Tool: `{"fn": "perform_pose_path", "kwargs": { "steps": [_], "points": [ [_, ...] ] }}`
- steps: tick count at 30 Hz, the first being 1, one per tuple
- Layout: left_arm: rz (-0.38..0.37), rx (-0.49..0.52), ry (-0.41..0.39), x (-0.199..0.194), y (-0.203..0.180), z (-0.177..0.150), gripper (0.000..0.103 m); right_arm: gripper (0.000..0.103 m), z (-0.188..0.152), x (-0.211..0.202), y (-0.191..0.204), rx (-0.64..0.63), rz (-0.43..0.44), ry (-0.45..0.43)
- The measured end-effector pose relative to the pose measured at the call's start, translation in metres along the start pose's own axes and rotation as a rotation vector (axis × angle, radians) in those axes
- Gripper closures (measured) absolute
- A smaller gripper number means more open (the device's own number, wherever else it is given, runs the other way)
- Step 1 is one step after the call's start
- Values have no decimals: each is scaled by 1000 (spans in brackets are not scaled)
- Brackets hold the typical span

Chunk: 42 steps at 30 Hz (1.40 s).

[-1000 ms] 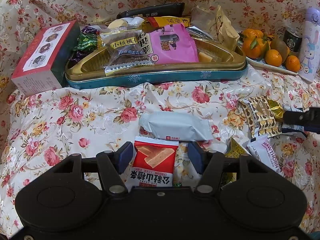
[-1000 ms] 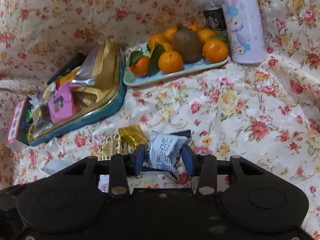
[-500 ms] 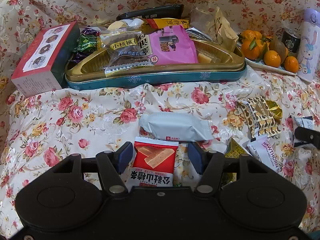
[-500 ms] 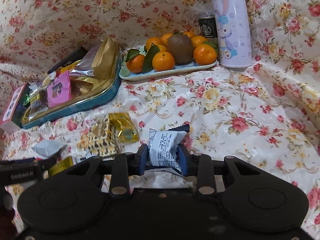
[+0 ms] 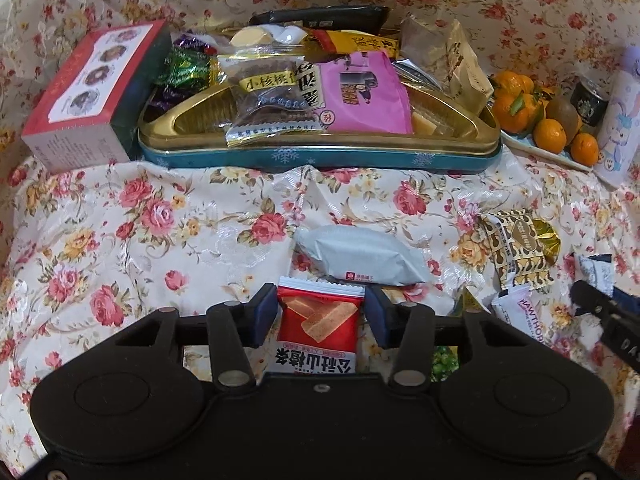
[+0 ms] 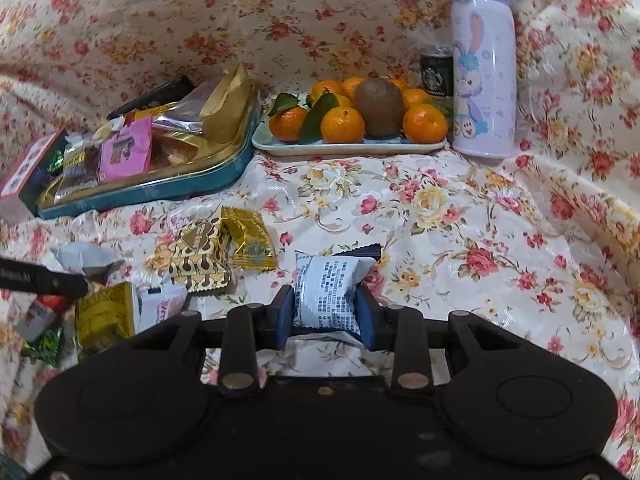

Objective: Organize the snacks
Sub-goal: 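Lift the red wafer packet with left tool while right tool holds white packet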

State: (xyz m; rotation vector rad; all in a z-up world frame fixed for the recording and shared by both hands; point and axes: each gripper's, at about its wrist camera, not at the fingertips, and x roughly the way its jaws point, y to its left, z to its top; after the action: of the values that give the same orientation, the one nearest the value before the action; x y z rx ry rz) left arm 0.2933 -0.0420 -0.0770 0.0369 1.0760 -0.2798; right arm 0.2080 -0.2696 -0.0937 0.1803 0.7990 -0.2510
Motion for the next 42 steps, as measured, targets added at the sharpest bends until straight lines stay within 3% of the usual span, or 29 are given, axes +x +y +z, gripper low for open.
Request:
{"fn": "perform_pose_path", "kwargs": {
  "steps": [11, 17, 23, 27, 42],
  "points": [
    [-34, 37, -21, -20, 1, -9, 48, 69, 1, 0, -2, -18, 22, -1],
    [-14, 106, -26, -28, -5, -10, 48, 68, 1, 1, -2, -21, 22, 1],
    [-26, 152, 11, -27, -9, -17, 46, 68, 1, 1, -1, -23, 23, 2],
    [8, 180, 23, -22, -13, -22, 46, 68, 1, 1, -1, -24, 23, 3],
    [16, 115, 6, -14, -10, -26, 47, 68, 1, 3, 2, -37, 19, 1]
  ]
}}
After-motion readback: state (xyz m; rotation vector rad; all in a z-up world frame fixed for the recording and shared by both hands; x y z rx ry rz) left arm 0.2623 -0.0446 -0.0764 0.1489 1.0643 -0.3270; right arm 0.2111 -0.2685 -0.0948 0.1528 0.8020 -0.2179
